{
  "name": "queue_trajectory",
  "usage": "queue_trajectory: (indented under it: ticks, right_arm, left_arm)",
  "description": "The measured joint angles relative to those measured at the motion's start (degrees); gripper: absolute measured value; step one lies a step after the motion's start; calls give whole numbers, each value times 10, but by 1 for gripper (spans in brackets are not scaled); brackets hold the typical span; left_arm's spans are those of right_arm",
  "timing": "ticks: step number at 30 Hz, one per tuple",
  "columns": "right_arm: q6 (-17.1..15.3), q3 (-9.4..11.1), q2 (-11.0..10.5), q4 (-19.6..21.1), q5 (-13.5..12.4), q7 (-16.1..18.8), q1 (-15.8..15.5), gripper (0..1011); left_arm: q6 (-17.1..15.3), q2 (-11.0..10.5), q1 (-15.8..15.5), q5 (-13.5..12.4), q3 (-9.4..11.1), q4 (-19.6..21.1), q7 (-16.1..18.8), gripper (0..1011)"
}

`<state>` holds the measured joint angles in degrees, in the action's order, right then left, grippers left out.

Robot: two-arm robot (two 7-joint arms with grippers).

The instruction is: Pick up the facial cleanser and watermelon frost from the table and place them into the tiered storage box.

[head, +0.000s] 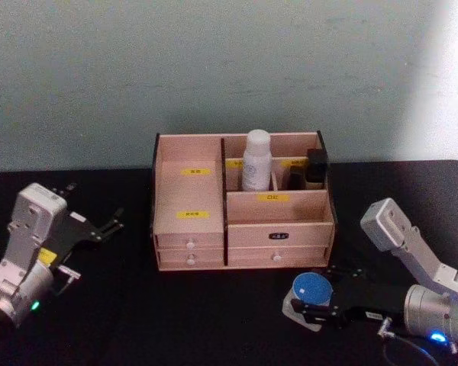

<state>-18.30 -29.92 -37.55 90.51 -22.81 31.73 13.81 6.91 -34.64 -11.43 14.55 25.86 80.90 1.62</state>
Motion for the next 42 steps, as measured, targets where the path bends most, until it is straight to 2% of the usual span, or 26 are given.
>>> queue_trajectory:
  ticks: [10,18,19,27,31,34,42]
  right_arm:
    - [3,15,-17,49,-10,0,-7,722]
    - [3,13,-23,76,-16,12,9,722]
    - [3,10,-20,79,-16,13,23,721]
    - [3,-11,9,63,-6,19,77,721]
    - [8,-27,36,35,1,25,114,721]
    - [10,-35,49,20,3,28,131,721]
    - [18,-63,101,-54,10,38,191,721]
  left_arm:
    - [0,0,0,0,0,0,0,1001]
    - [0,0,0,0,0,0,0,1001]
    - [0,0,0,0,0,0,0,1001]
    - [0,0,0,0,0,0,0,1001]
    - [0,0,0,0,0,0,0,1002]
    - [0,0,0,0,0,0,0,1001]
    - [0,0,0,0,0,0,0,1001]
